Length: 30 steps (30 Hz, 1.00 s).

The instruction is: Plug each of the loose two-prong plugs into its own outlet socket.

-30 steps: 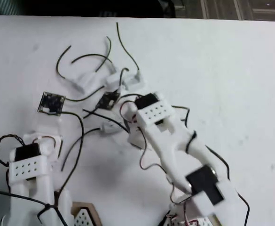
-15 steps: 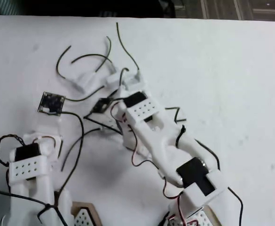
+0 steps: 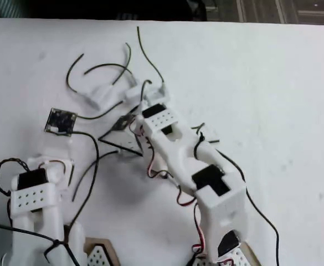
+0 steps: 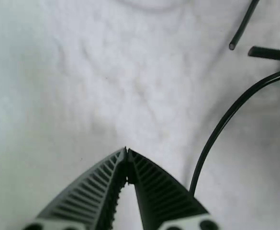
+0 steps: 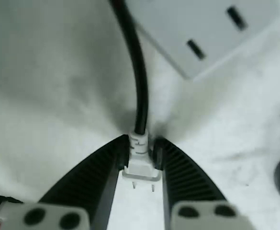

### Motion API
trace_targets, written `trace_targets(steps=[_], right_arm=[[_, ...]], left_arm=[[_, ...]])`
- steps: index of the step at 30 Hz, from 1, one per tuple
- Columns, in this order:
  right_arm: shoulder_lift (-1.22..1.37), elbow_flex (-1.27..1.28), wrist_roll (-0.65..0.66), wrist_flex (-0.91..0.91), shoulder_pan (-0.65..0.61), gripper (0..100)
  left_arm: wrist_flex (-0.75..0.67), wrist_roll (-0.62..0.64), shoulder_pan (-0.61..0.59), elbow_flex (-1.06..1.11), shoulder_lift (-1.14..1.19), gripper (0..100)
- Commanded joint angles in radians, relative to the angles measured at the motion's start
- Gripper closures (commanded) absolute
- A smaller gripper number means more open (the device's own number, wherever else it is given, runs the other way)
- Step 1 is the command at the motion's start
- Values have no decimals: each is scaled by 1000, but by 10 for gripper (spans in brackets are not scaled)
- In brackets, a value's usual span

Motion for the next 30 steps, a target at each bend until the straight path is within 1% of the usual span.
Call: trace_targets(steps=[1,6,10,13,15,18,24,26,29,30], right_arm=[[21,-46,2,-10,5,963],[-16,-55,3,18,5,980],[-137,-55,3,54,16,980],[-228,-60,-3,51,56,981],[-269,-58,-5,28,77,981],[-266,-55,-12,-27,87,981],[-159,-60,-143,-151,59,976],[-145,-60,-169,-160,36,947],[-148,-61,-176,-117,18,848],[-159,-61,-173,-101,16,831]], left_arm=[[0,-9,-5,-3,-24,973],[0,-9,-5,-3,-24,973],[0,-9,-5,-3,-24,973],[0,-9,-5,-3,-24,973],[0,-9,-5,-3,-24,973],[0,-9,-5,-3,-24,973],[0,-9,-5,-3,-24,973],[0,-9,-5,-3,-24,973],[0,-9,-5,-3,-24,973],[0,-9,-5,-3,-24,973]])
